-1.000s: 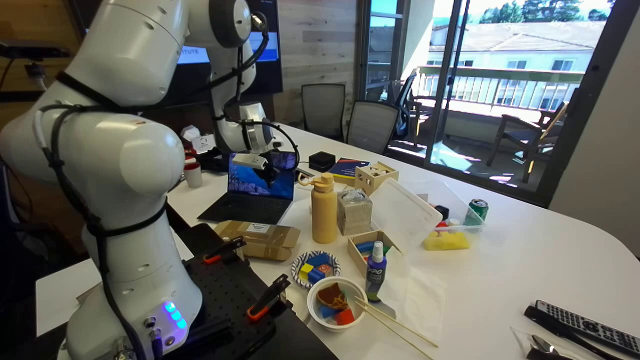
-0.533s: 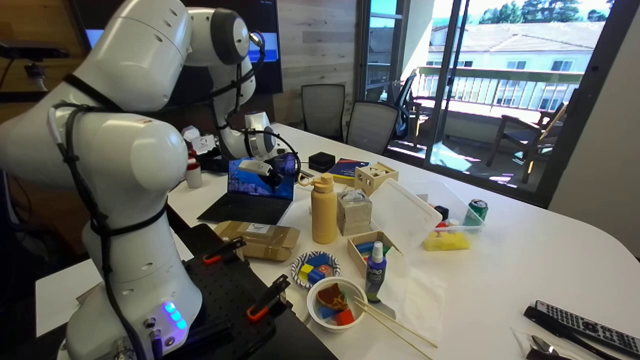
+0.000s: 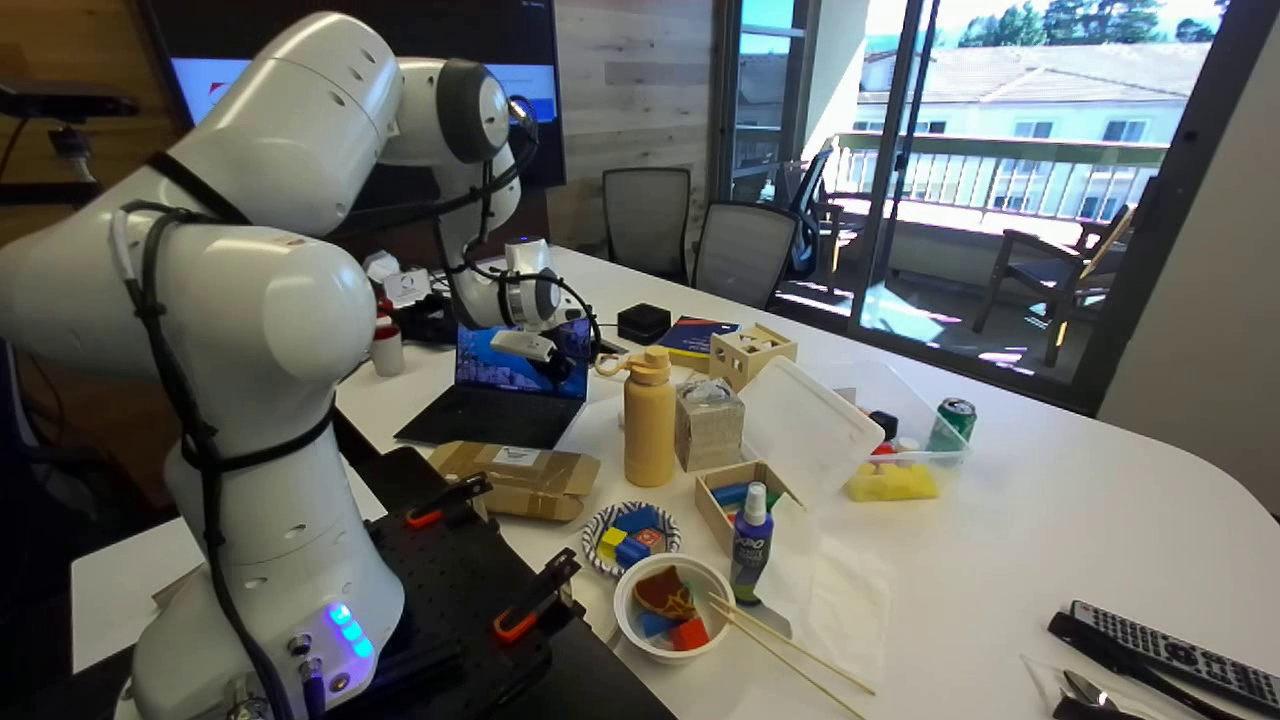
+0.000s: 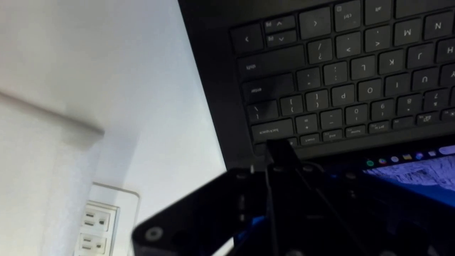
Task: Turn off the computer
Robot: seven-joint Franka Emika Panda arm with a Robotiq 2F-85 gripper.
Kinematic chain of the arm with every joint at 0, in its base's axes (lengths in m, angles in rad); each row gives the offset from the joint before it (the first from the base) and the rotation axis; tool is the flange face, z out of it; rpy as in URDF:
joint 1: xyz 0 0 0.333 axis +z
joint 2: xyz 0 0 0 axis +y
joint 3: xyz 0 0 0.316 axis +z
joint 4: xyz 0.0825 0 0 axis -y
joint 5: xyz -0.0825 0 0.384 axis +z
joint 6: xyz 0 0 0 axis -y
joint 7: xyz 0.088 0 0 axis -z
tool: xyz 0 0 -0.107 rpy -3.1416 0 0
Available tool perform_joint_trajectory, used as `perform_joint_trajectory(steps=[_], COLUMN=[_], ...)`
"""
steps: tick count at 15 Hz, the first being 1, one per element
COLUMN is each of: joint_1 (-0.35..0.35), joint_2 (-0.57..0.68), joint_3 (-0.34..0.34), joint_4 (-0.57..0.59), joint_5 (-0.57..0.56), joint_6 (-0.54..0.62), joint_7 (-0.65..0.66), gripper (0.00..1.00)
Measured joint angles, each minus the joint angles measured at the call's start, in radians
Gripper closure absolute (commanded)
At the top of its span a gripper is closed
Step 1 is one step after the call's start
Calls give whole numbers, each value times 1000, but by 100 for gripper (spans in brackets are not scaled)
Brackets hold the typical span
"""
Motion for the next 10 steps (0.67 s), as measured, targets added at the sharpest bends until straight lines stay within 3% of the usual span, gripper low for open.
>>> perform_joint_trajectory(steps=[10], joint_1=[-1], joint_2=[112], joint_3=[-3], joint_4=[130], joint_5=[32], joint_6=[-19], joint_7=[-14], gripper=[100])
